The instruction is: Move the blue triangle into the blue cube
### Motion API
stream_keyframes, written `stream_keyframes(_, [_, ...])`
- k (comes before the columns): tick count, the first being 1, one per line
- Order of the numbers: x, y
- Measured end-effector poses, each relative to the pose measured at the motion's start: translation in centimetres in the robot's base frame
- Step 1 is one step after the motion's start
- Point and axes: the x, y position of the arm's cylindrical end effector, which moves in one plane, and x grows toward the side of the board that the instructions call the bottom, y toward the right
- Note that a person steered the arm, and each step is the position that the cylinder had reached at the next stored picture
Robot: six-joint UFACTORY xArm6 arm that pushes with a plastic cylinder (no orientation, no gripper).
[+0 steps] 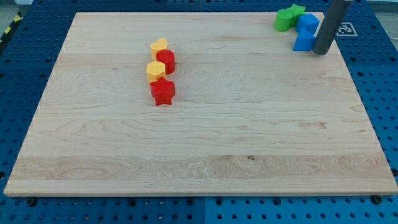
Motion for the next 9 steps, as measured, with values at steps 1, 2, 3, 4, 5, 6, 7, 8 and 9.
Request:
stream_keyframes(1, [1.2,-0.1])
stream_keyframes(2, [-0.6,-1.1])
stream_keyframes(3, [-2.5,-1.9])
stream_keyframes(4, [-2.5,-1.9])
stream_keyframes(5, [-0.9,-2.4])
stream_keyframes(6, [-1.3,-3.9])
stream_keyframes(7, [-2.6,-4.6])
stream_keyframes(8, [-3.7,-4.6])
stream_keyframes(9, [-3.9,-4.6])
